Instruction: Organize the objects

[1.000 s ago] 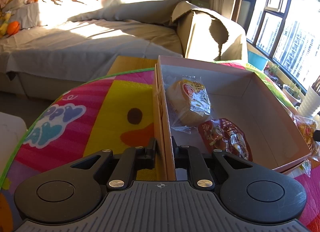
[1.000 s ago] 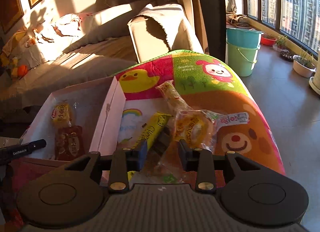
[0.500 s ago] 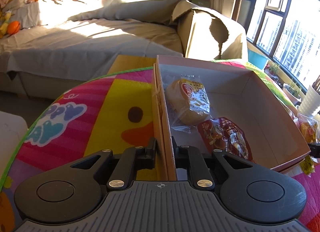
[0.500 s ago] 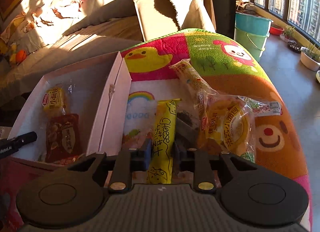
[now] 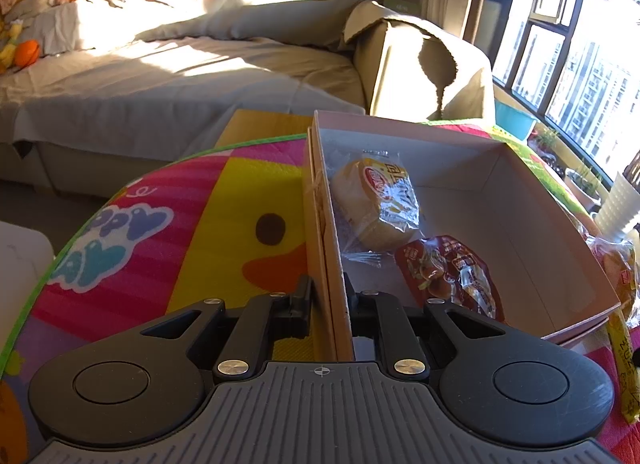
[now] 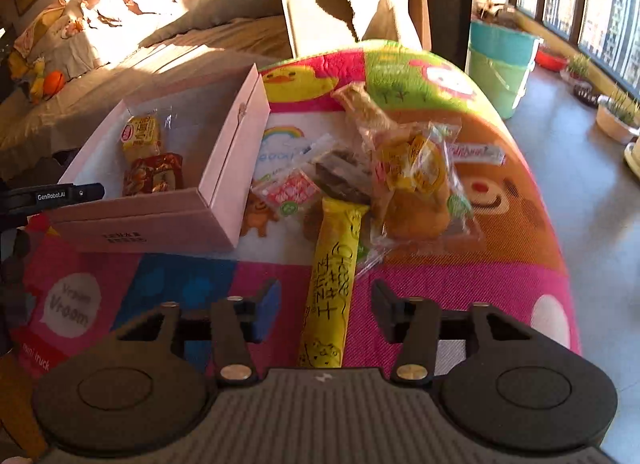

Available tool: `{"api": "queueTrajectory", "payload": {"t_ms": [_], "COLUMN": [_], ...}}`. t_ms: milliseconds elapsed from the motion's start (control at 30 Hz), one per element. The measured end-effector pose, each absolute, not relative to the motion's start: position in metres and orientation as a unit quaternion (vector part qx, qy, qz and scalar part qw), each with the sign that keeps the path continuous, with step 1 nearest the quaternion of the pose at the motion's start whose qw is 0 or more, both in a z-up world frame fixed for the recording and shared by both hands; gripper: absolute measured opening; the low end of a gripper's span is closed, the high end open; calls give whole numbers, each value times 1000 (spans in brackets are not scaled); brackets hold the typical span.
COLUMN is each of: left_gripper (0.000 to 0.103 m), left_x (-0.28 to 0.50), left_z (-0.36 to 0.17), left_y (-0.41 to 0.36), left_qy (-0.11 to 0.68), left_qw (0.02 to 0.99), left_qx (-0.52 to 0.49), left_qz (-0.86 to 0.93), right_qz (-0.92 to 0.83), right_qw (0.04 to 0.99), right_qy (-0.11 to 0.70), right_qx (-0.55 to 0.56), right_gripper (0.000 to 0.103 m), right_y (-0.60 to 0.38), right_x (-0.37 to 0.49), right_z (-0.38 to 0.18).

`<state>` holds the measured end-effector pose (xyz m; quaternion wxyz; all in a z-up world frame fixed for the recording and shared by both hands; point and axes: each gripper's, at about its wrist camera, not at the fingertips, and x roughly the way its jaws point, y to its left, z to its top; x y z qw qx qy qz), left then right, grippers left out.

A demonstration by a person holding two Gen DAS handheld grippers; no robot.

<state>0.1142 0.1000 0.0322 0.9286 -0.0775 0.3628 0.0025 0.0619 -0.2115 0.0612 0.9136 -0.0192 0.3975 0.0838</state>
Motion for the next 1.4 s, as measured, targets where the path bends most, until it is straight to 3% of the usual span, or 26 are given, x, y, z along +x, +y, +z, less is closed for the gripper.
{"api": "queueTrajectory", "payload": {"t_ms": [167,267,400,433,533,633,933,1200,1400], "left_gripper": [15,15,15,15,15,15,15,15,15], "left_x": [114,114,114,114,114,114,114,114,110], "left_z": [32,32,32,32,32,32,32,32,34], "left_y": [99,99,98,98,98,98,99,99,99], "left_qy": [363,363,363,363,363,363,363,363,366], "left_qw": [929,929,929,929,929,929,929,929,927], "left_qx": [-77,-76,-73,-73,-73,-74,-74,-76,-77], "left_qz": [3,4,4,4,4,4,4,6,4], "right_qz": [33,10,5,8,16,13,24,148,210], "right_qw": [942,937,925,922,914,914,912,884,896], "right_qy": [312,324,375,385,406,405,409,439,378], "right_qx": [-118,-126,-59,-41,-14,-15,-30,-69,-100], "right_gripper": [88,88,88,88,64,56,55,55,55], "right_y": [-203,-209,-228,-233,-243,-250,-254,-186,-140], "right_x": [81,112,143,146,142,127,71,3,-10], "right_z": [71,59,40,38,34,39,70,81,122]}}
